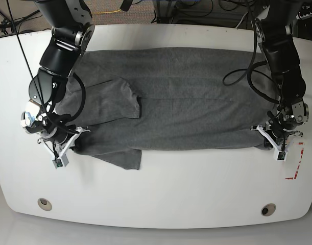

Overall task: Fold the T-shirt properly
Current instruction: 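Lift the hem and fold it over onto the collar with both grippers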

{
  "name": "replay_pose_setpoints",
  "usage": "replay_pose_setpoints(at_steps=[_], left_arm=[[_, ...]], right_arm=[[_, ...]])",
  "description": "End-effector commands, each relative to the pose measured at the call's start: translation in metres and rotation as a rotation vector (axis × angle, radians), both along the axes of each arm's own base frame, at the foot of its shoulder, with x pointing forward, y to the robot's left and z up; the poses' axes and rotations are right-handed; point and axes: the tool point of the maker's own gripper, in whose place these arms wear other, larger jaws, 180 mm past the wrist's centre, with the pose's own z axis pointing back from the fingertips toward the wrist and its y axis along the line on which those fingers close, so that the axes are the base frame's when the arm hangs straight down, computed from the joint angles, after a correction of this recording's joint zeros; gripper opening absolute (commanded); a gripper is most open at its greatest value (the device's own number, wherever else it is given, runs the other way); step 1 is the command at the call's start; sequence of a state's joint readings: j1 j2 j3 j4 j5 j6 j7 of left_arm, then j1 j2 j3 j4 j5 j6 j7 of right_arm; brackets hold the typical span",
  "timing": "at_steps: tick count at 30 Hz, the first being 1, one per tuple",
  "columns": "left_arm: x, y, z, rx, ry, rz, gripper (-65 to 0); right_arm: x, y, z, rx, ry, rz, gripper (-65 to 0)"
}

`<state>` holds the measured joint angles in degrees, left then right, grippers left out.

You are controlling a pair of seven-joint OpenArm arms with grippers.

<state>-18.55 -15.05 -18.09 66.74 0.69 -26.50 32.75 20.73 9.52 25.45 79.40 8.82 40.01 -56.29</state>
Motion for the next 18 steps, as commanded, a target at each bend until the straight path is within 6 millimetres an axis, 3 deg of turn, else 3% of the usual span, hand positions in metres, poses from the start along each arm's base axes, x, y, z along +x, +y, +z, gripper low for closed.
replay_pose_setpoints(at_steps=[1, 7, 12, 18], left_arm=[[0.006, 0.002, 0.041, 0.062, -0.096, -0.033, -64.7], [-0.017, -0.005, 0.055, 0.143, -0.105, -0.065, -64.7], [-0.049, -0.012, 0.07, 0.24, -0.08, -0.086, -64.7], [-0.082, -0.018, 0.056, 0.273, -0.03, -0.112, -64.7]], right_arm=[[-0.001, -0.009, 0.024, -0.048, -0.074, -0.006, -65.0], [-0.033, -0.013, 0.026, -0.132, -0.066, -0.002, -65.0], [-0.062, -0.011, 0.026, -0.188, -0.064, 0.007, -65.0], [-0.09, 0.004, 0.024, -0.17, -0.071, 0.036, -65.0]])
